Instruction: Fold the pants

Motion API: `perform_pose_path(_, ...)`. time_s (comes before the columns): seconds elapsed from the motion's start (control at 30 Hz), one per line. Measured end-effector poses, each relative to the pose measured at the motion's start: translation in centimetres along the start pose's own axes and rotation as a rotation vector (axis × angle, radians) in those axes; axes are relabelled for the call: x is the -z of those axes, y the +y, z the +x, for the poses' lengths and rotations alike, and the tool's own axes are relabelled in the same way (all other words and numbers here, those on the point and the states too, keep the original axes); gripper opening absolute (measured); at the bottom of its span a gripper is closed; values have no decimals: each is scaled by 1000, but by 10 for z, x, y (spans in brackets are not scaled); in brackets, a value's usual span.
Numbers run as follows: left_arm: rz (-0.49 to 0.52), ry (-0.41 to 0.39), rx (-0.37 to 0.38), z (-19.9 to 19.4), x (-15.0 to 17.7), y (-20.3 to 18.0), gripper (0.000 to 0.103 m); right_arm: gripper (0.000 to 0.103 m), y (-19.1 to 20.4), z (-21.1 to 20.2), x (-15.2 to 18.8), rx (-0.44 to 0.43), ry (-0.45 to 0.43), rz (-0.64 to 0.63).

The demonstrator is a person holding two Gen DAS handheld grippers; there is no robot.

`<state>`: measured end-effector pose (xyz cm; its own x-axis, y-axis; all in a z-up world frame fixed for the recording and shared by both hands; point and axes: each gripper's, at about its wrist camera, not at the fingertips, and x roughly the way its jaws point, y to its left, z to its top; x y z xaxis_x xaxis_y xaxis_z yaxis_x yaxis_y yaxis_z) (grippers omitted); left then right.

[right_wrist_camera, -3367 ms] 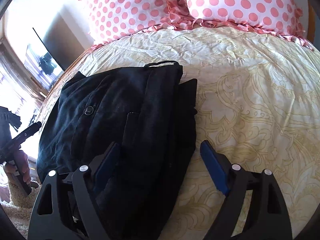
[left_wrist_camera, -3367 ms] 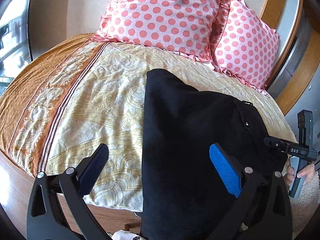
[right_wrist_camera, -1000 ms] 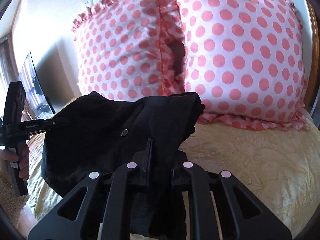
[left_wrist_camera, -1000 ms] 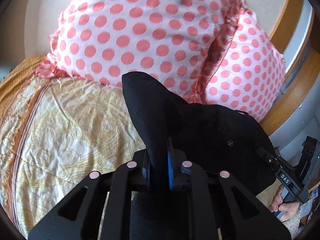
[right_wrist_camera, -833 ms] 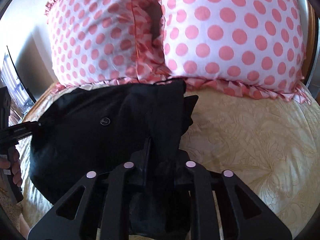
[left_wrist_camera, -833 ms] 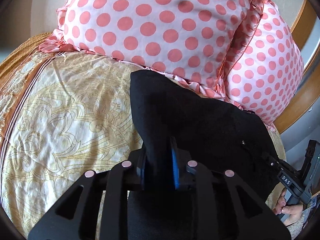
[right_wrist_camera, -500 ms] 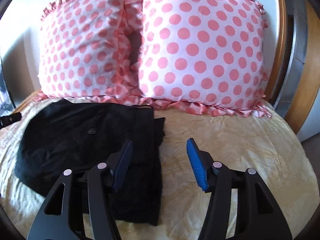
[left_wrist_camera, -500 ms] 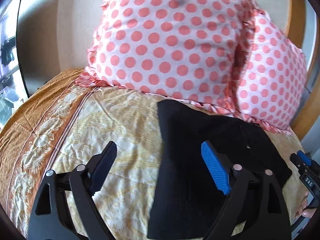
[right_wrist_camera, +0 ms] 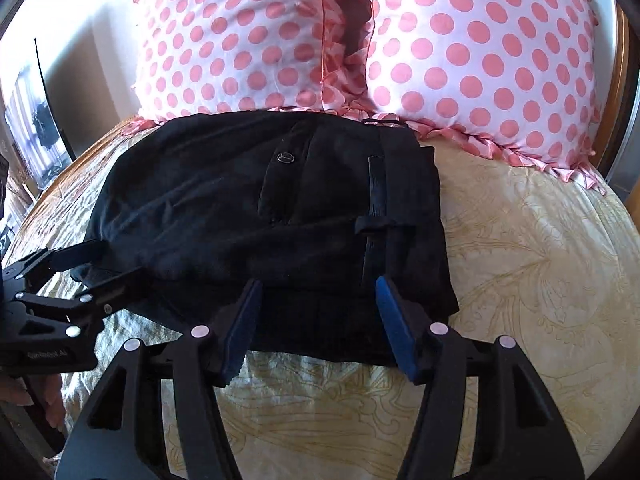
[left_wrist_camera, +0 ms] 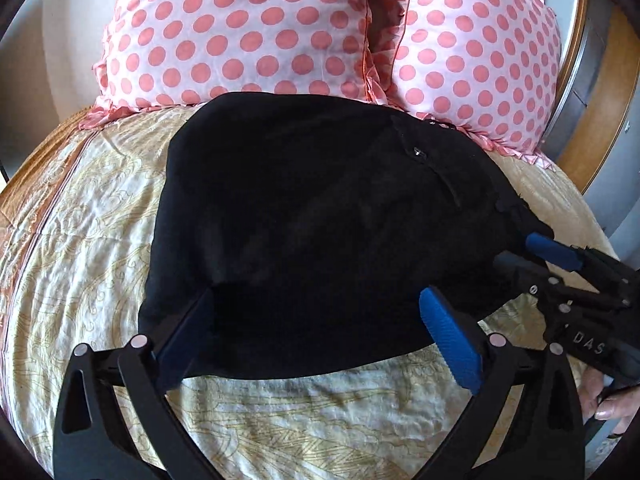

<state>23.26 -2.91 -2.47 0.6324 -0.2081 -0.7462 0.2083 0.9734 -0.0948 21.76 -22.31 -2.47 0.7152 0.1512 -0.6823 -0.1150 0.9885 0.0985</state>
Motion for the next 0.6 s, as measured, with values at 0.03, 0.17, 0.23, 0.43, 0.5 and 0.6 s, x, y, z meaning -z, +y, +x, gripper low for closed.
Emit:
perform_pose_path(0.03,9,-10,-11,-2,1,-2,101,61,0,-6,2,5,-16,21)
perform_pose_path(0.17,-7,-58,-40,-25,13,1,101,85,3,-37,20,51,-109,76)
perform_pose_path(0.23,-5,-80,-78,-39,20,2,101,86,7,-48,30,52,-134,85)
perform_pose_path(0.43,-20,-101,-92,-70,45,10,101,93,21,-63,59,110,-149,106)
perform_pose_path(0.5,-25,-100,-87,-77,53,13,101,93,25,-66,65,142,-158,102)
perform_pose_path(0.6,-50,-97,-98,-85,64,16,101,95,33,-72,73,187,-187,77)
